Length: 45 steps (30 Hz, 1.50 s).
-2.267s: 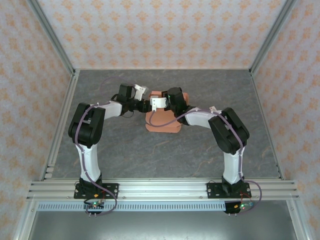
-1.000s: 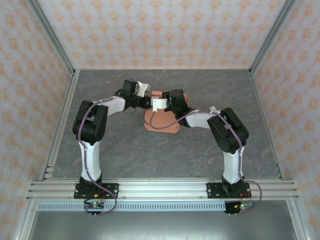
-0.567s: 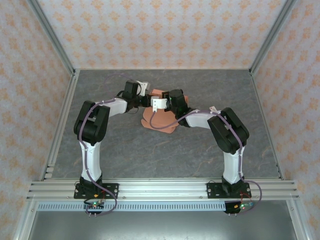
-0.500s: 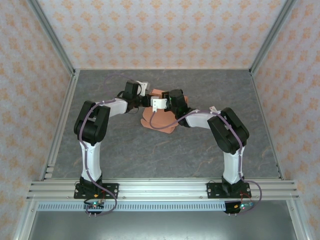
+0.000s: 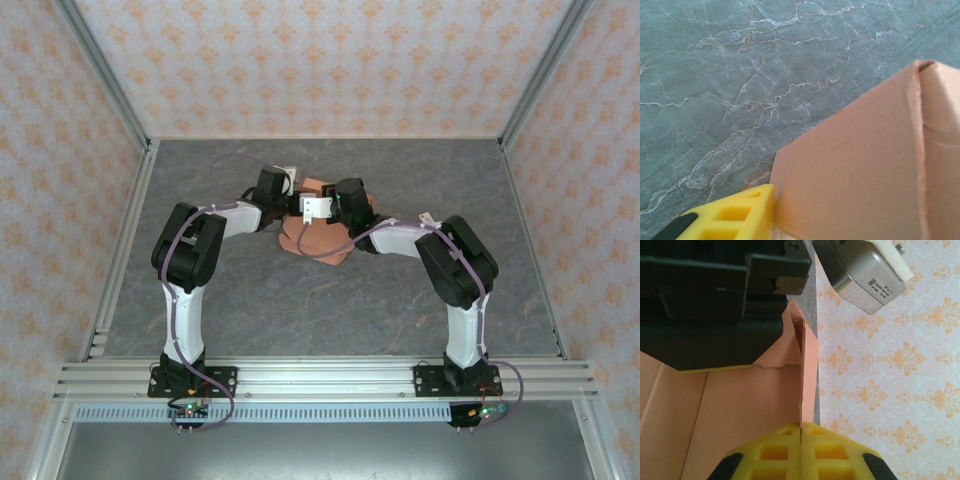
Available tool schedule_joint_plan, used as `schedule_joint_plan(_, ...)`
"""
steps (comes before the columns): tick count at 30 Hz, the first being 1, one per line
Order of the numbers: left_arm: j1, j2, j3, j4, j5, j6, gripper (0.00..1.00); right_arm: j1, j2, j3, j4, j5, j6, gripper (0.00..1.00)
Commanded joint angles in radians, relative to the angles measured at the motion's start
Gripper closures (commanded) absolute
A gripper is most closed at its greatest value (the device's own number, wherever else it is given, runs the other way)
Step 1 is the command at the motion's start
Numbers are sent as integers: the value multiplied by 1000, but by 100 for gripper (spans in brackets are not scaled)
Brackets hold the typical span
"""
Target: Fold the paper box
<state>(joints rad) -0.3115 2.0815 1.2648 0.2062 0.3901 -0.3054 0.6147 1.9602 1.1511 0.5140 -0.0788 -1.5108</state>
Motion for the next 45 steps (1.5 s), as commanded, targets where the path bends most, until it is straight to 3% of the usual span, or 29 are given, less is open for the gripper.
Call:
schedule_joint_plan(1,-1,-16,-31,82,-93,-64,70,16,-32,26,-80,-53,32,100)
schedule_joint_plan(13,-25,-13,-65,184,-164,-193,80,15,-21,44,-119,-41,61,100)
schedule_joint_plan(23,-98,-14,11,-10,-422,-213,78,16,-33,33,-126,-50,110,100)
schedule_joint_plan(29,-99,-15,4,36,-384,-213,75,15,-33,31,-126,-43,113,100)
schedule_joint_plan(39,-91,-73,-79,156,-248,-123,55,2,-15,55,-129,11,123,100)
schedule_joint_plan(45,-86,-87,-108,172,-203,-73,54,-1,-10,63,-129,20,130,100)
